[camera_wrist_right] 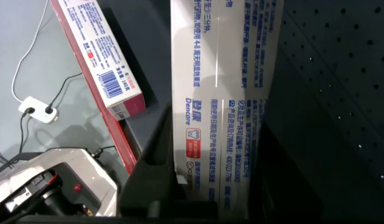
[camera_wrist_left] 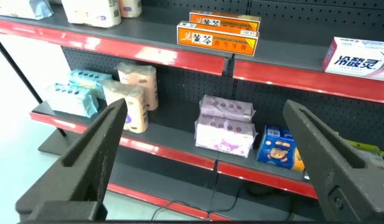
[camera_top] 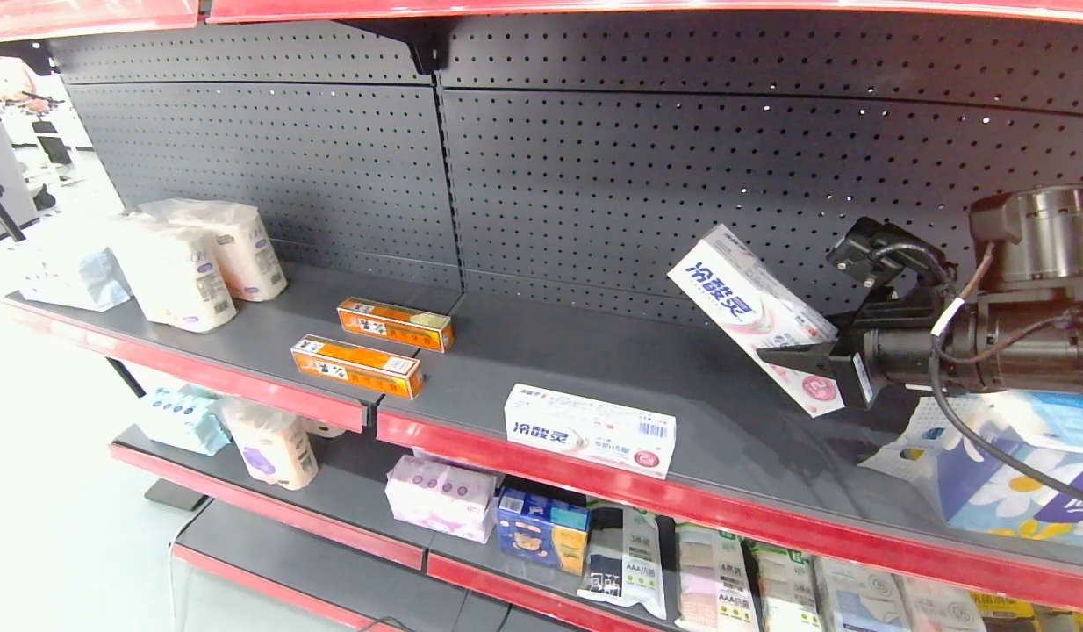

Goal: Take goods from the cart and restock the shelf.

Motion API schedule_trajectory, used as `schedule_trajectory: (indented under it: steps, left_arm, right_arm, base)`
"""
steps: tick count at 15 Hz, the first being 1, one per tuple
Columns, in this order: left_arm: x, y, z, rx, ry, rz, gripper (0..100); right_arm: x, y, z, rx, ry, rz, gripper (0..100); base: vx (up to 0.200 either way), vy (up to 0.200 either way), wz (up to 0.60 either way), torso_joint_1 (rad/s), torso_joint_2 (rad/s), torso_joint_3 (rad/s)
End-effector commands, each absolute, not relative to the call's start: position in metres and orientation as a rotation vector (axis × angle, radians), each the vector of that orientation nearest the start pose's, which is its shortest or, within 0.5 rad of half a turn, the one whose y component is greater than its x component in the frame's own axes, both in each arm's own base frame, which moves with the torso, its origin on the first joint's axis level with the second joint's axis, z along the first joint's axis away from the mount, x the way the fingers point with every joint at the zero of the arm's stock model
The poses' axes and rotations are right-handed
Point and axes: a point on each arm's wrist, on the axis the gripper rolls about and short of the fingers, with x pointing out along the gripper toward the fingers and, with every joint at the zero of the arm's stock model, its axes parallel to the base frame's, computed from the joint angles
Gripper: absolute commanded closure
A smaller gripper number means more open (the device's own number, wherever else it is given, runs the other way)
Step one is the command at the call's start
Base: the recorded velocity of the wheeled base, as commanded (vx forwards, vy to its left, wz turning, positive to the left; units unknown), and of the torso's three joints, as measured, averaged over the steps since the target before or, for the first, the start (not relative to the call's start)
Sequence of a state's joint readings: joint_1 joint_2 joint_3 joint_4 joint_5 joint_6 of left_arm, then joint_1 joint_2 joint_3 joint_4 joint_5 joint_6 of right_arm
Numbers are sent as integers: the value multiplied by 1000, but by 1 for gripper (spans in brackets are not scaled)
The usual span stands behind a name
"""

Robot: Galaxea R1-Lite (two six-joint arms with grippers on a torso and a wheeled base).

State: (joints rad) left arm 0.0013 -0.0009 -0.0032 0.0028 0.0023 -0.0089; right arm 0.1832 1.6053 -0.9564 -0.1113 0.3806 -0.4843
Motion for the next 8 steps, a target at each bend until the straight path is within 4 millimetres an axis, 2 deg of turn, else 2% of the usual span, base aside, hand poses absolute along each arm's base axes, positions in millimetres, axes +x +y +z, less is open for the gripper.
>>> schedule_trajectory:
  steps: [1, 4, 8]
  left_arm:
    - [-23, 0, 76, -9, 0, 5, 0]
    - [-23, 0, 76, -9, 0, 5, 0]
    - [-23, 0, 76, -9, 0, 5, 0]
  right_arm:
    - [281, 62, 200, -406, 406, 674, 100]
    - [288, 61, 196, -403, 418, 669, 100]
    - [308, 66, 193, -402, 419, 683, 100]
  base:
    - [0, 0, 0, 0, 0, 0]
    - [0, 0, 0, 0, 0, 0]
    - [0, 0, 0, 0, 0, 0]
